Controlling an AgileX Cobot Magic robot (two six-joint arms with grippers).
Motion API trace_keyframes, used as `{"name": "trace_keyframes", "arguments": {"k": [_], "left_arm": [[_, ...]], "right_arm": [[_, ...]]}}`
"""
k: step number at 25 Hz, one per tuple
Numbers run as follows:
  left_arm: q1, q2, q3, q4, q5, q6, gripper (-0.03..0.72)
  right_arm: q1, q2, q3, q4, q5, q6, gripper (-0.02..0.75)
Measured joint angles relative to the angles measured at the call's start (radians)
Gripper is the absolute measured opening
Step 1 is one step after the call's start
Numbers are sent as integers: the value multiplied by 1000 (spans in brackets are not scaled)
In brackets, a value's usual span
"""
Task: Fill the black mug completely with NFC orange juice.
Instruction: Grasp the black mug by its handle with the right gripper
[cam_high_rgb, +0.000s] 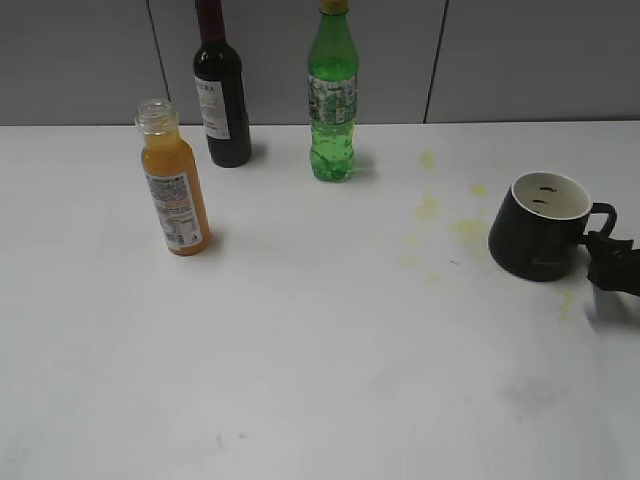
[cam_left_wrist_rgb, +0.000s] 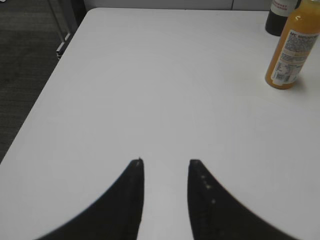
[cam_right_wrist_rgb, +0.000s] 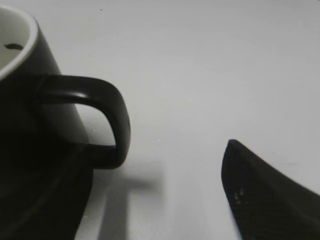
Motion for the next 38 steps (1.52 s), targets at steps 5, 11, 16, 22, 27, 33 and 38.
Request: {"name": "trace_keyframes", "arguments": {"k": [5, 11, 16, 22, 27, 33, 38], "left_arm": [[0, 0, 0, 0, 0, 0, 239], [0, 0, 0, 0, 0, 0, 239], [0, 0, 0, 0, 0, 0, 239], [0, 0, 0, 0, 0, 0, 239], [0, 0, 0, 0, 0, 0, 239], [0, 0, 0, 0, 0, 0, 239], [0, 0, 0, 0, 0, 0, 239]], "right_arm": [[0, 0, -1, -1, 0, 0, 598], [0, 0, -10, -3, 0, 3, 596], [-1, 0, -21, -3, -1, 4, 596], [-1, 0, -38, -3, -2, 4, 594], [-1, 0, -43, -3, -2, 4, 594], [-1, 24, -93, -23, -3, 5, 595], [-1, 87, -131, -47, -20, 11, 595]]}}
